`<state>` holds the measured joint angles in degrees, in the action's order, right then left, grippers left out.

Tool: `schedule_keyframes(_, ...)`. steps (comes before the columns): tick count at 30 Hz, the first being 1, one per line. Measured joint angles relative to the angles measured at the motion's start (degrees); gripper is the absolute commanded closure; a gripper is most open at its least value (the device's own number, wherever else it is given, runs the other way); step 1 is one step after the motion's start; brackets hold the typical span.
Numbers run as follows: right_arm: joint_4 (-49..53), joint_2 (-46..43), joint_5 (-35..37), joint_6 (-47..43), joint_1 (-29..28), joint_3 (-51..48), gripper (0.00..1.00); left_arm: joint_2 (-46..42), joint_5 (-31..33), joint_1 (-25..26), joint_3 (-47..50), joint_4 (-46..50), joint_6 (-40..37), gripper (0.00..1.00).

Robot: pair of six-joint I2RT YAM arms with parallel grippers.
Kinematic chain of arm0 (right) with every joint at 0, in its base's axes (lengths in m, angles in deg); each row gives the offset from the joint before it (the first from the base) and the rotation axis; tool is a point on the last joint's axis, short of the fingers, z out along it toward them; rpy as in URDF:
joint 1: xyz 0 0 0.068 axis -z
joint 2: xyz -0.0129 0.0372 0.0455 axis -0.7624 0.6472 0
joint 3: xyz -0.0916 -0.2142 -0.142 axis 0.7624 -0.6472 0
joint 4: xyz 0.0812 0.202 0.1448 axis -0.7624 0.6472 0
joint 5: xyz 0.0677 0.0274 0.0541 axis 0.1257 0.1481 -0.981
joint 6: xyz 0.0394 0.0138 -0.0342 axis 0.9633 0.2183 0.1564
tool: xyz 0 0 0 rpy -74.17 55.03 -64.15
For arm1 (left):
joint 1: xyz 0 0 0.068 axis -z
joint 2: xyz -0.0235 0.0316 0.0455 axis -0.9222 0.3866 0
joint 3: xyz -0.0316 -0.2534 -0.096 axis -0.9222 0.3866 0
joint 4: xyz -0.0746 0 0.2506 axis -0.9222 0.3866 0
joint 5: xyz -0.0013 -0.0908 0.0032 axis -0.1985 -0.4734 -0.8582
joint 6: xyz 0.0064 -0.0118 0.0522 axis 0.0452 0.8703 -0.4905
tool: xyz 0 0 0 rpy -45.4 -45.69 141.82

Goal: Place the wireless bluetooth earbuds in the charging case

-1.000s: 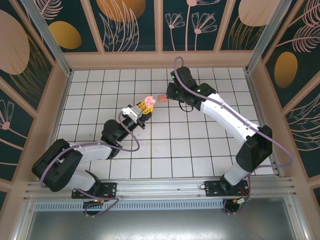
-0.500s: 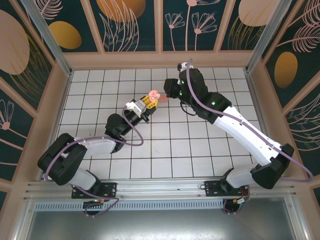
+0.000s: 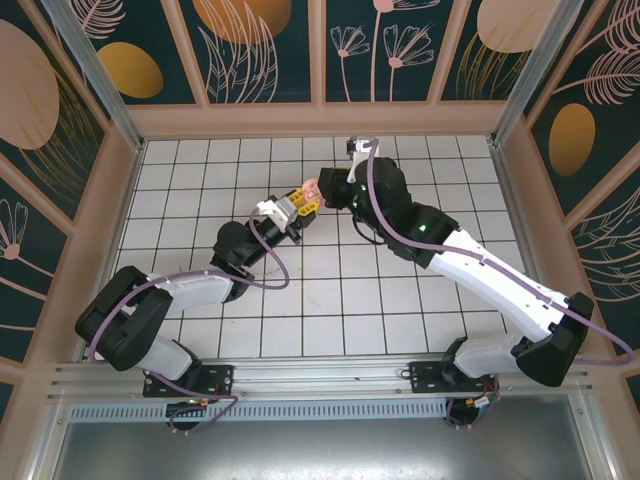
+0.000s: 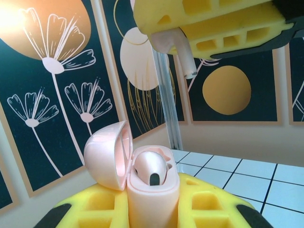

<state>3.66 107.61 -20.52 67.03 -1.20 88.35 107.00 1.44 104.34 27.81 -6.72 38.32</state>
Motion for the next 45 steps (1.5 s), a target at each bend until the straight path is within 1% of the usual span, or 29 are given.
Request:
schedule_keyframes(11, -2.10, 0.09, 2.29, 0.07, -0.98, -2.51, 0.80, -0.22, -0.57, 0.00, -0.13, 1.36, -0.42, 1.00)
schedule_keyframes(31, -4.96, 2.69, 2.84, 0.09, -0.98, -2.99, 0.81, -1.70, -2.10, 0.00, -0.17, 1.60, -0.37, 1.00)
schedule_keyframes(45, -5.68, 2.95, 3.43, 1.18, -0.96, -3.78, 0.81, -2.60, -1.84, -0.07, -0.17, 3.23, -0.33, 1.00)
